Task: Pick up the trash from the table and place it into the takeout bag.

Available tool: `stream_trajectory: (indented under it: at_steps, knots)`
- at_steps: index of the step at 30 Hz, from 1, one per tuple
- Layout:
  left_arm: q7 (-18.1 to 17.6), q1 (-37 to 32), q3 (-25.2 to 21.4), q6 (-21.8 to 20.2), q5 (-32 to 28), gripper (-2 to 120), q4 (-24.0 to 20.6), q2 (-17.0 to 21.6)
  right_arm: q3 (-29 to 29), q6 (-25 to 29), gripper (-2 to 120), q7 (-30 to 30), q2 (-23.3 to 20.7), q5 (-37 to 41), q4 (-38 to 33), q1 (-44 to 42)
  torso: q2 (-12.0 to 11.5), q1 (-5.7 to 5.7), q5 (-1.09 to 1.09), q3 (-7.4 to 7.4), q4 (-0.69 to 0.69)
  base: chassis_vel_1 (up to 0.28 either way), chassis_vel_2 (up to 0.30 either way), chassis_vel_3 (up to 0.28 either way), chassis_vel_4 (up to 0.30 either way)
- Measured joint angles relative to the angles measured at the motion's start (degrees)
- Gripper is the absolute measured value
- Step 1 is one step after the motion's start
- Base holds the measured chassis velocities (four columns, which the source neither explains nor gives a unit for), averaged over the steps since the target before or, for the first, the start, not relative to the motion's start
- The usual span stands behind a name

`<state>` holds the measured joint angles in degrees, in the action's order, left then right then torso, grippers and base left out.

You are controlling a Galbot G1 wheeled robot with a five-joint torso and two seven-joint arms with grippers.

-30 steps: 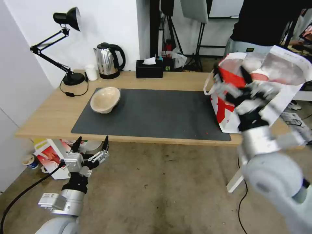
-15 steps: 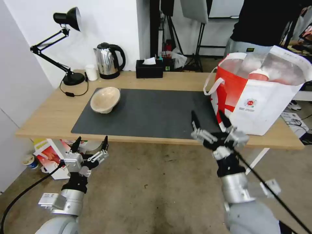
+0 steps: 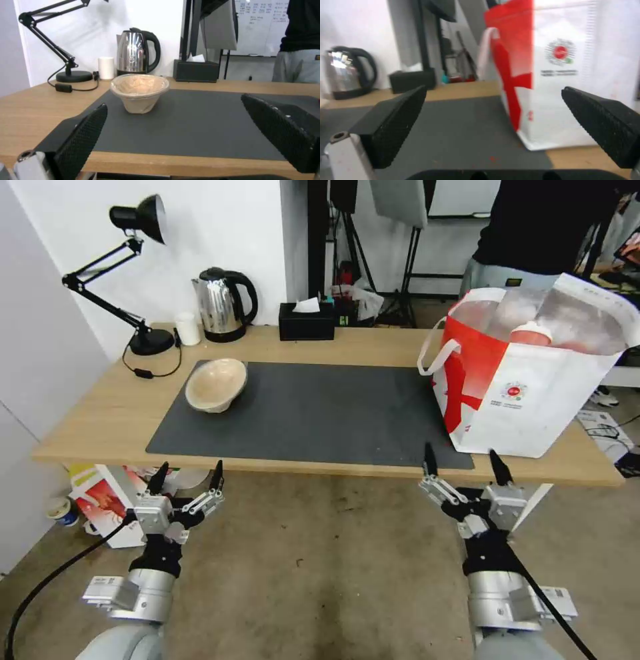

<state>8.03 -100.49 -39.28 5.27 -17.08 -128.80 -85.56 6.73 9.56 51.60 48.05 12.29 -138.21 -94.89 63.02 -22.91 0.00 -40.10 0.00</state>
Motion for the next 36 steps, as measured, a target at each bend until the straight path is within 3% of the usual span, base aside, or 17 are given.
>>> stream_trajectory:
  at_steps: [11,36]
  knots:
    - [0.0,-0.3,-0.2,0.0,0.0,100,-0.4,0.2,0.5,-3.5,100,4.1,-0.6,-1.3,0.9,-1.2,0.0,-0.01,0.0,0.0,0.0,0.0,0.0,0.0,0.0]
    - [-0.1,-0.2,-0.3,0.0,-0.1,100,-0.4,0.5,-0.9,-4.2,100,2.3,-0.9,-1.4,3.8,-1.4,0.0,-0.01,-0.01,0.0,0.0,0.0,0.0,0.0,0.0]
